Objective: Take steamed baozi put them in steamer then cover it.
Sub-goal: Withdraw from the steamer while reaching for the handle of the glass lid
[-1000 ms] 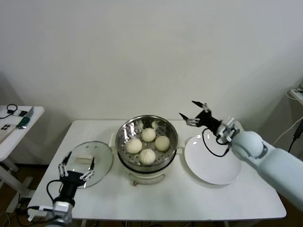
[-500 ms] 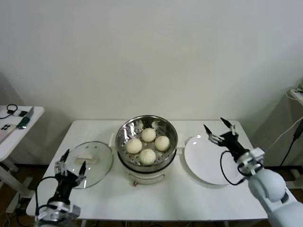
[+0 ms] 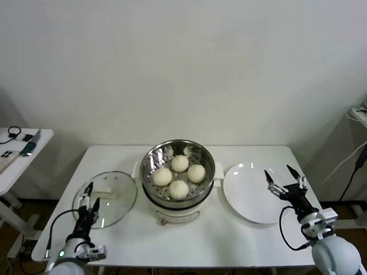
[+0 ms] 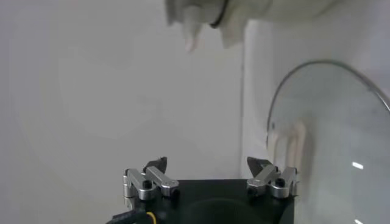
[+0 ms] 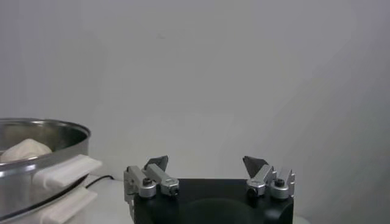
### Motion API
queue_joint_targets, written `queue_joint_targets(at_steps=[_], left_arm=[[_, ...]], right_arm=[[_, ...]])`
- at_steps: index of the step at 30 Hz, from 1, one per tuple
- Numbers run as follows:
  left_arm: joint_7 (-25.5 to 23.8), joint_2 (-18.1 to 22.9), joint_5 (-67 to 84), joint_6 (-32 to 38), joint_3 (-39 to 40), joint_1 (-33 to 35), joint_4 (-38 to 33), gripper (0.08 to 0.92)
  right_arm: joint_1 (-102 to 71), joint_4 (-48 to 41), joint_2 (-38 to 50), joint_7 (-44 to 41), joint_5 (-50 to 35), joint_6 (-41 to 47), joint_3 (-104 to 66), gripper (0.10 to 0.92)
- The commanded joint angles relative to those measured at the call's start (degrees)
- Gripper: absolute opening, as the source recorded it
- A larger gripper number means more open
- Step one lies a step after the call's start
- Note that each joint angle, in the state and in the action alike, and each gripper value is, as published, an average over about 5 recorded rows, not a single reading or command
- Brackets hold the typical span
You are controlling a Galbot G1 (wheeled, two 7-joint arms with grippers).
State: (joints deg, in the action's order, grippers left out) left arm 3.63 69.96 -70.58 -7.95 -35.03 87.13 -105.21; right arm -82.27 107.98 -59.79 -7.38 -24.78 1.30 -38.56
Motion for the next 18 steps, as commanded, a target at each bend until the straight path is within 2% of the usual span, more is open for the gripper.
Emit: queue_joint_targets(at_steps=[1, 18], left_arm=[[3.49, -0.67, -7.24, 1.15, 2.5, -9.61, 16.05, 0.823], [4.32, -0.98, -5.78, 2.05, 4.69, -18.5, 25.27, 0.823]], right_arm=[[-2.77, -0.29, -3.25, -0.65, 2.47, -0.21, -2.84, 0.823], [-3.35, -0.26, -5.38, -1.51, 4.87, -0.84, -3.14, 0.823]])
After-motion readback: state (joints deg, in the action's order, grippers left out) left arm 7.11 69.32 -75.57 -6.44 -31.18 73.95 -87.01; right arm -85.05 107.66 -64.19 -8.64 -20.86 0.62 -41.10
